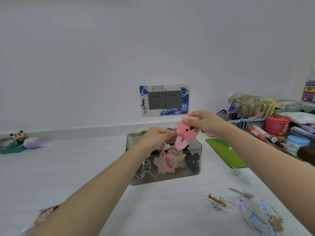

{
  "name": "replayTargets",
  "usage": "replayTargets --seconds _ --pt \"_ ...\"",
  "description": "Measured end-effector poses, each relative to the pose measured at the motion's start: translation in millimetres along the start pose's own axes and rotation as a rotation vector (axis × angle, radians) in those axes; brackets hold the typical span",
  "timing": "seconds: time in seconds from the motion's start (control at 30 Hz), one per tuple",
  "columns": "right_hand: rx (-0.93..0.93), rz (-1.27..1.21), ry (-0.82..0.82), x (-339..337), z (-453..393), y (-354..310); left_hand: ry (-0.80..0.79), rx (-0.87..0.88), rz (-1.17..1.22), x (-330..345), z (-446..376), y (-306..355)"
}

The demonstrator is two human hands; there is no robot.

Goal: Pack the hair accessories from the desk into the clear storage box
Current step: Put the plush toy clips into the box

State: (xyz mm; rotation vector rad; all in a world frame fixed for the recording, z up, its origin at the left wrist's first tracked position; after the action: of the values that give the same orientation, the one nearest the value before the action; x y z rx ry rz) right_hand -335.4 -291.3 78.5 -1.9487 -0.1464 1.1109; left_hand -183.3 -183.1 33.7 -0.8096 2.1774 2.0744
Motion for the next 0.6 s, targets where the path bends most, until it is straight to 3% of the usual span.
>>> replayTargets --seconds 0.2,0.6 --pt "-0.058 0.4 -0.255 15.9 -1.3 -0.8 -0.02 -0.025 -0.03 5.8 1.6 0.0" --pt "0.03 0.385 -0.388 16.1 -9.6 0.9 -0.042 -0.01 -0.088 4.4 6.0 -2.4"
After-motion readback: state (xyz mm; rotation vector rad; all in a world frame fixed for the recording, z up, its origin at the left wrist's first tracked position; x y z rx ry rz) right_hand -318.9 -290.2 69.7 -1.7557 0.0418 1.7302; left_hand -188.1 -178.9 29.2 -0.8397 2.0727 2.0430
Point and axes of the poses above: each hand's wrist, its own z-axis away from the middle knuckle, its own x-axis out of the palm, y = z × x, the point moved 1 cm from there along -z, towards the middle knuckle, and after that the axes turned 4 degrees about -y, right-handed, at the moved point
